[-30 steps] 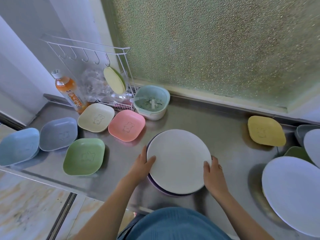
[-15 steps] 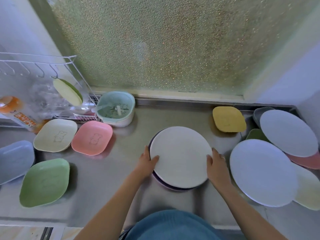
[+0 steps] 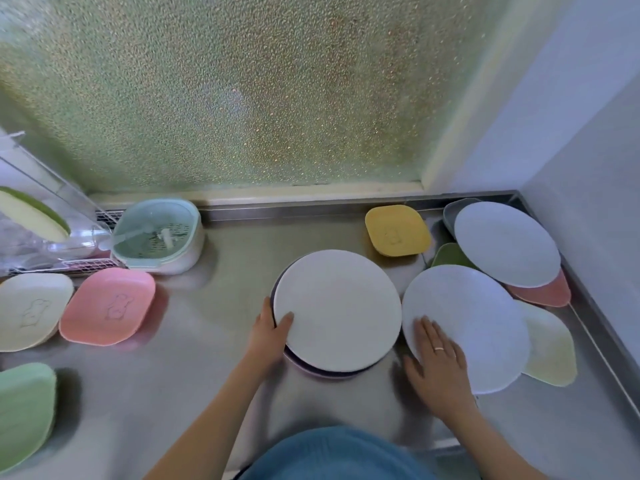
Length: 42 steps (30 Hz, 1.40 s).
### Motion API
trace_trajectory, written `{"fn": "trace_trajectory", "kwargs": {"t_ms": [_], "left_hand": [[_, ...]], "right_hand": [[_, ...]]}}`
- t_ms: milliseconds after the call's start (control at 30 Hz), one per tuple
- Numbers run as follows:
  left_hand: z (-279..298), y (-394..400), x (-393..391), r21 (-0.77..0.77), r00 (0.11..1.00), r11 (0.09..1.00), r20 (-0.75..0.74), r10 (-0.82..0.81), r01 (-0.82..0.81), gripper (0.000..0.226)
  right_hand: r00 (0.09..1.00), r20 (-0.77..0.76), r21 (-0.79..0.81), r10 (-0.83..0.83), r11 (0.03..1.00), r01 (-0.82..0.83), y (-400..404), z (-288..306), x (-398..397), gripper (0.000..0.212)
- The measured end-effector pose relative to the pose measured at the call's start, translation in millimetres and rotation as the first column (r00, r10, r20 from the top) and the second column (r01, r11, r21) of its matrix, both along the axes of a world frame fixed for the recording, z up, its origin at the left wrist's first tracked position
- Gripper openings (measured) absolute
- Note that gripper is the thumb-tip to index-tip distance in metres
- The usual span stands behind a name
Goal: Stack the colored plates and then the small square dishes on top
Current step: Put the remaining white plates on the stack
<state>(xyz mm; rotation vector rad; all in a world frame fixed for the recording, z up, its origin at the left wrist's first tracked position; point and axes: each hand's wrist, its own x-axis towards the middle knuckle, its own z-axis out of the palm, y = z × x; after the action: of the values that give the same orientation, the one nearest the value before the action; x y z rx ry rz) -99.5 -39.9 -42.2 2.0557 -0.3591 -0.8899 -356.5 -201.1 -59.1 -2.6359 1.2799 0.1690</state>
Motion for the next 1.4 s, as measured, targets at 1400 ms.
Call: {"fn": "trace_trajectory", "kwargs": {"t_ms": [1400], "left_hand": [[19, 1, 14, -0.044, 0.983, 0.989, 0.13, -0.132, 0.139, 0.061]], "right_hand": [[0.747, 0.035, 0.052, 0.664, 0.745, -0.665, 72, 42, 85, 0.057]]}}
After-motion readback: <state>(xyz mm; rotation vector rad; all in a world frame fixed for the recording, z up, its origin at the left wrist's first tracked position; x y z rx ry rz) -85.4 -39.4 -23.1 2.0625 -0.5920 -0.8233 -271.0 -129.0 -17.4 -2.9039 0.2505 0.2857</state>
